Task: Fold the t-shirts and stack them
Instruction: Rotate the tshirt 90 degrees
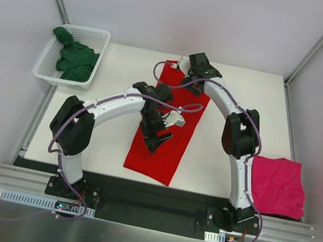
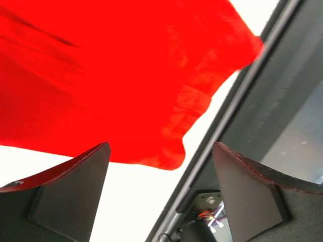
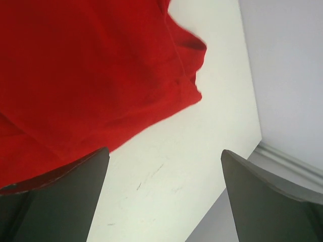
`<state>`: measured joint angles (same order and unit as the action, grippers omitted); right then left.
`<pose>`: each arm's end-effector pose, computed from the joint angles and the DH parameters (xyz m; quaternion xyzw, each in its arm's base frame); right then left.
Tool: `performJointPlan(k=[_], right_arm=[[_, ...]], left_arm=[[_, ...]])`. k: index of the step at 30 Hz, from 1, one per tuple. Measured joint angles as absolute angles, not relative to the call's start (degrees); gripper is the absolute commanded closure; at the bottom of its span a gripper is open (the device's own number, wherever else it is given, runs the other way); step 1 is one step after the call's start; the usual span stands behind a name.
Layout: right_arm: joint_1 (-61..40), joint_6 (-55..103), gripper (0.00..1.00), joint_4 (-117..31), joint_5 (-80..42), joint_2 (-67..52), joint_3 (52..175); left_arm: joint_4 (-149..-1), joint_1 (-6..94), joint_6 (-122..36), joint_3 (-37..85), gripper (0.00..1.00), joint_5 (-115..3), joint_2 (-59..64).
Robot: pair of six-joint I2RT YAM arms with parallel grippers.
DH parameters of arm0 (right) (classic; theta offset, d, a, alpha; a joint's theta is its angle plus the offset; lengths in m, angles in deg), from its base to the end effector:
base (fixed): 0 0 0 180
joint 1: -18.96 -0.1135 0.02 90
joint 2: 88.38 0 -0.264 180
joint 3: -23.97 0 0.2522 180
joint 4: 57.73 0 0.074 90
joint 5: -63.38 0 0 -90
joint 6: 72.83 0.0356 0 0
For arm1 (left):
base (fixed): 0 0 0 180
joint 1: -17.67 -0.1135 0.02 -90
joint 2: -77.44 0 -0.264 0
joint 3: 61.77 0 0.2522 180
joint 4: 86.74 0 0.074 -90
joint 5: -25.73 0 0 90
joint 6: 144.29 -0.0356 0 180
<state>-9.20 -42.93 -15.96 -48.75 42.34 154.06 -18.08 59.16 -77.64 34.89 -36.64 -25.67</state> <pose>0.4678 0.2352 0.2387 -0.5696 0.6984 -0.2778 0.3324 0.2569 -0.2493 0.2403 0.5423 0.7962 -0.2536 0.0869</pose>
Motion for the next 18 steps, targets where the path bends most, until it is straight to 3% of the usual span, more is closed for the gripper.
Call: performJointPlan(k=[18], right_arm=[[-4.2, -44.6, 0.03, -10.2, -51.2, 52.2, 159.2]], left_arm=[[-21.7, 57.7, -80.9, 35.5, 0.18, -37.6, -36.2]])
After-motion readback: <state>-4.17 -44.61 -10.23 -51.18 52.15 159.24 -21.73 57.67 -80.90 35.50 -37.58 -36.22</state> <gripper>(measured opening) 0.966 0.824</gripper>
